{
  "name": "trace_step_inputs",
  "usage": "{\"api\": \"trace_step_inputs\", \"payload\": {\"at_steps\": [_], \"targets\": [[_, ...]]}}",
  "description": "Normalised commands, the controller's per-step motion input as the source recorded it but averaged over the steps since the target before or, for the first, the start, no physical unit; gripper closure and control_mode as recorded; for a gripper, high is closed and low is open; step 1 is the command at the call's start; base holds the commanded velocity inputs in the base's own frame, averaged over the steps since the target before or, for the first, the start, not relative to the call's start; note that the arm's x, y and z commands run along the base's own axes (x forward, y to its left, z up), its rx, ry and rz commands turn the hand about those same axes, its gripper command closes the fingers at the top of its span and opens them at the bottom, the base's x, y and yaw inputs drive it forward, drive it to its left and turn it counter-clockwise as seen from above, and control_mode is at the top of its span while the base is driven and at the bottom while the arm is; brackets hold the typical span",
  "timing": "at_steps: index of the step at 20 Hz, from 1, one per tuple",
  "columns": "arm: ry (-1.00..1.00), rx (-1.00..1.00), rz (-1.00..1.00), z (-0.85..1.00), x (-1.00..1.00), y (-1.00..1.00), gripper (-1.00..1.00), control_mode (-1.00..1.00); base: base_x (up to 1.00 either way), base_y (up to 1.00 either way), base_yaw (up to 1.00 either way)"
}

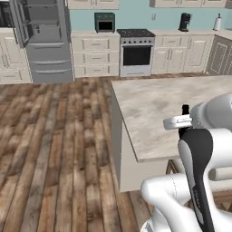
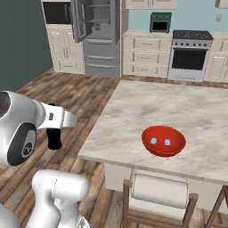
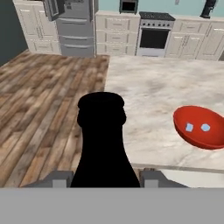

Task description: Open the fridge, grab two sodas, and place both sodas inside the bowl with ice on the dining counter.

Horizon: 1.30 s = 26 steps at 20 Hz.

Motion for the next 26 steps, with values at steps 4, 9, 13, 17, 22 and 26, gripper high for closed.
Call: {"api": "trace_step_inputs", "payload": {"at_steps": [4,9,13,17,22,26], "targets": [[0.0,0.0,0.0,0.0,0.0,0.0,1.0,1.0,-0.4,-0.03,-0.45],[0.0,0.0,0.0,0.0,0.0,0.0,1.0,1.0,-0.56,-0.32,-0.37],[0.0,0.0,0.0,0.0,0.0,0.0,1.0,1.0,-0.32,-0.55,-0.12],[0.0,0.0,0.0,0.0,0.0,0.0,1.0,1.0,0.08,-0.55,0.02],[0.0,0.0,0.0,0.0,0.0,0.0,1.0,1.0,0.42,-0.62,0.19],[0.0,0.0,0.0,0.0,0.0,0.0,1.0,1.0,0.36,-0.7,0.17]]}}
